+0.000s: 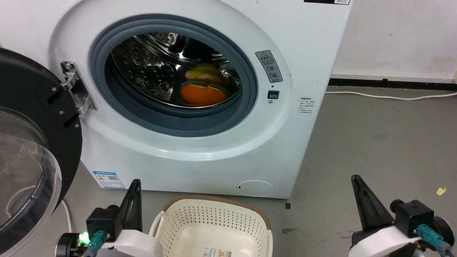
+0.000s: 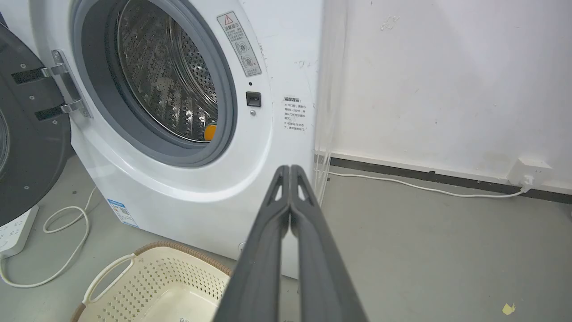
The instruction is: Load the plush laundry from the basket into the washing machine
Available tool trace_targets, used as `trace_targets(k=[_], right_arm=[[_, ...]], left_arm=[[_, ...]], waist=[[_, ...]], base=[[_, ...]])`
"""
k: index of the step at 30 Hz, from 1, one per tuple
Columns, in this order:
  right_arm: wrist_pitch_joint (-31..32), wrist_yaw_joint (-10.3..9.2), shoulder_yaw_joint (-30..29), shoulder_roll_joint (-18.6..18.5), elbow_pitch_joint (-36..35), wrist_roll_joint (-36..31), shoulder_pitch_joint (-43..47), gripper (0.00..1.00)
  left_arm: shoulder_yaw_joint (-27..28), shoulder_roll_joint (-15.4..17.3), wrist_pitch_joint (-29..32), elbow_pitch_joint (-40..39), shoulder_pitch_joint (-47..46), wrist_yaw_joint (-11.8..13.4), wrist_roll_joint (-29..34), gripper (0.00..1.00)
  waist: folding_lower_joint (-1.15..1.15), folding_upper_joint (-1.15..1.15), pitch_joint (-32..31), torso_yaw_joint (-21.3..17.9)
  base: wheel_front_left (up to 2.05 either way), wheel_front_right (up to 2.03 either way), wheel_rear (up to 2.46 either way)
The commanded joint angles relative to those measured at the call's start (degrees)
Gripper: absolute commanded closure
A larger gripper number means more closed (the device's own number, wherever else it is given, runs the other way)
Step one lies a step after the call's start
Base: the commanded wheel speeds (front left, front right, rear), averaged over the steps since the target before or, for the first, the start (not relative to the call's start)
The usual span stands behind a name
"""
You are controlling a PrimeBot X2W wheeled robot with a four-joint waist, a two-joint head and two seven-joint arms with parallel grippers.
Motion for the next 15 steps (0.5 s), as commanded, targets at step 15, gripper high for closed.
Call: trace_targets(k=[15], right_arm=[[1.98, -0.03, -0.19, -0.05, 0.28, -1.53, -1.02, 1.0]], left_arm=[[0.75, -0.67, 1.94, -0.42, -0.89, -0.57, 1.99, 1.0]], waist=[[0.0, 0.0, -0.4, 0.28]], base=[[0.0, 0.0, 0.0]])
